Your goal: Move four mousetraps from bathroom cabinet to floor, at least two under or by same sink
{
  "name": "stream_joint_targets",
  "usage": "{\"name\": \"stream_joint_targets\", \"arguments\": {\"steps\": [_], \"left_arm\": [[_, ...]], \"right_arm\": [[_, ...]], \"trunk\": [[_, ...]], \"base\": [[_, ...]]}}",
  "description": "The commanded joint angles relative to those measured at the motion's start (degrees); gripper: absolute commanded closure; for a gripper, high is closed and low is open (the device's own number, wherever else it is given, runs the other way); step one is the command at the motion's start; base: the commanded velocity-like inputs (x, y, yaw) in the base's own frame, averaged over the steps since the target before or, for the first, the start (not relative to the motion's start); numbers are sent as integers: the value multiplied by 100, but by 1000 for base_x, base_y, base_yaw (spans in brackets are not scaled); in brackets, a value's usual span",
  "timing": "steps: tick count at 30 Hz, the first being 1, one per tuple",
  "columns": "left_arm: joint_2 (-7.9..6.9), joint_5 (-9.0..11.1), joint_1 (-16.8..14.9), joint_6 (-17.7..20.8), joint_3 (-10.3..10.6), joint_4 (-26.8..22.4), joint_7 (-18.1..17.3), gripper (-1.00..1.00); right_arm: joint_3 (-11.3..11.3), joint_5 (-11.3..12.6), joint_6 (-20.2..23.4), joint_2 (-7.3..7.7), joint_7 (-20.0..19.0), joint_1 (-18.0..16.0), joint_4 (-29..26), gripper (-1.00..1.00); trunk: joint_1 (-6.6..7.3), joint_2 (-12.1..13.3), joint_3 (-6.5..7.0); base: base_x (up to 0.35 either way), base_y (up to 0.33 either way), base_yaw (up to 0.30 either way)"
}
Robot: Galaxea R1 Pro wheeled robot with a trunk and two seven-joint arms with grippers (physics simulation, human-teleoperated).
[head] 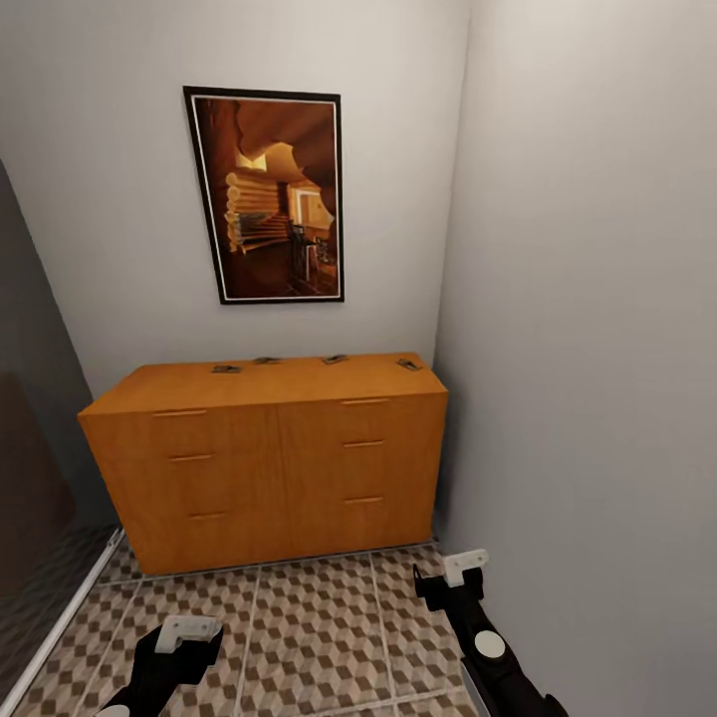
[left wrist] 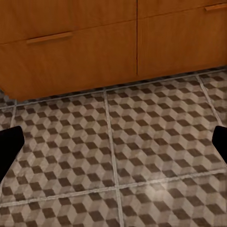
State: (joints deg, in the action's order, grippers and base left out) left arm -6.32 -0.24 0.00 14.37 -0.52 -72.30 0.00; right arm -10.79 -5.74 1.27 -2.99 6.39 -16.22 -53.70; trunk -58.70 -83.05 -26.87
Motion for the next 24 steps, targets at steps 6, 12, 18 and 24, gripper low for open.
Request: {"name": "stream_joint_targets", "arguments": {"steps": [6, 12, 18, 24], "left_arm": [[-1, -2, 0, 31, -1, -11, 0, -100], [-7, -2, 0, 31, -1, -12, -2, -100], [-4, -2, 0, 31, -1, -13, -4, -100], [-5, -2, 0, 31, -1, -13, -5, -100]], "right_arm": [[-11, -59, 13, 1, 37, -4, -1, -100], [-11, -59, 13, 1, 37, -4, -1, -100], [-11, -59, 13, 1, 37, -4, -1, -100], [-11, -59, 13, 1, 37, -4, -1, -100]], "trunk": [[-3, -3, -5], [-3, -3, -5], [-3, -3, -5], [-3, -3, -5]], "base": [[247, 103, 0], [221, 177, 0], [122, 118, 0], [24, 24, 0]]}}
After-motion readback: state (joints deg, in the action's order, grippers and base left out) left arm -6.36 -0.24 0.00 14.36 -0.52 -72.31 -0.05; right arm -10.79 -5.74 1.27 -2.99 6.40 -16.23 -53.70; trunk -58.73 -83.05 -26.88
